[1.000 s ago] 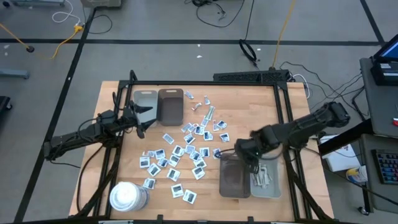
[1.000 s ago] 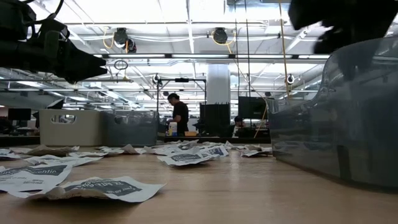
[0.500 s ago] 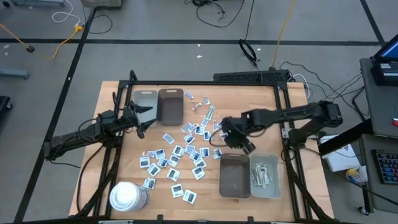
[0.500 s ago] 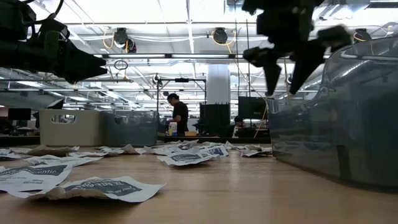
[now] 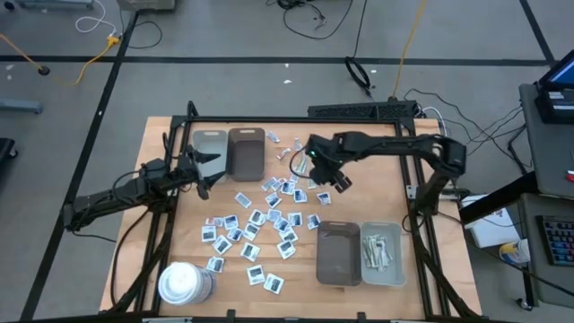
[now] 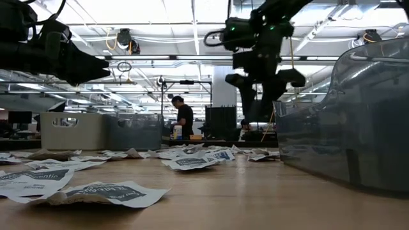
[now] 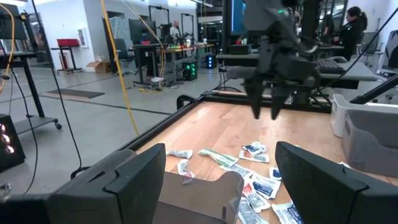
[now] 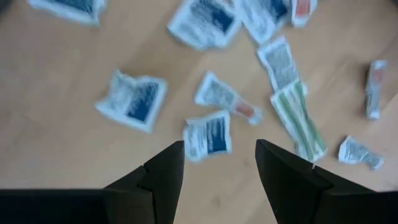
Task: Pick & Place First Aid Supplies
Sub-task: Put the white bandage pack into the bottom gray bin
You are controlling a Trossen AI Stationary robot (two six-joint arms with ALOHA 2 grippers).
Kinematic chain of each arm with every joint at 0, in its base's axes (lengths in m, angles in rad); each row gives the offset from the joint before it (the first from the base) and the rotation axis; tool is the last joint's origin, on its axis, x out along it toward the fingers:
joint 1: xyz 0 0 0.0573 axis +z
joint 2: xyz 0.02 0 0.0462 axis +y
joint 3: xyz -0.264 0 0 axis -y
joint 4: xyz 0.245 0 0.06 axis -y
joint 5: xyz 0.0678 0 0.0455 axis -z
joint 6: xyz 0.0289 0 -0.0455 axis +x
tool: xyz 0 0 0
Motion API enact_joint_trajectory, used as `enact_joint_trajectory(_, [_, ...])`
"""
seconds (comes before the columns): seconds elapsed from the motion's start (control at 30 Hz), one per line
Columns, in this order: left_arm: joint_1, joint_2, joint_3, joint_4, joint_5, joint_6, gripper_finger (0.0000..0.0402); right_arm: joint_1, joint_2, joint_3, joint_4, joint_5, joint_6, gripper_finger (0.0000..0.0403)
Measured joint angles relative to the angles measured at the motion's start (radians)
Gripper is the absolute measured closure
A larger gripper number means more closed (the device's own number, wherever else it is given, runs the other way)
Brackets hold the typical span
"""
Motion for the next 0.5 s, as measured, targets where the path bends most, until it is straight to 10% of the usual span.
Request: enact_joint_trajectory(0.5, [0.000,0.000,0.000,0.001,0.000,0.000,0.0096,-0.160,0.269,0.320,0.002,-0.057,-0.147,0.0211])
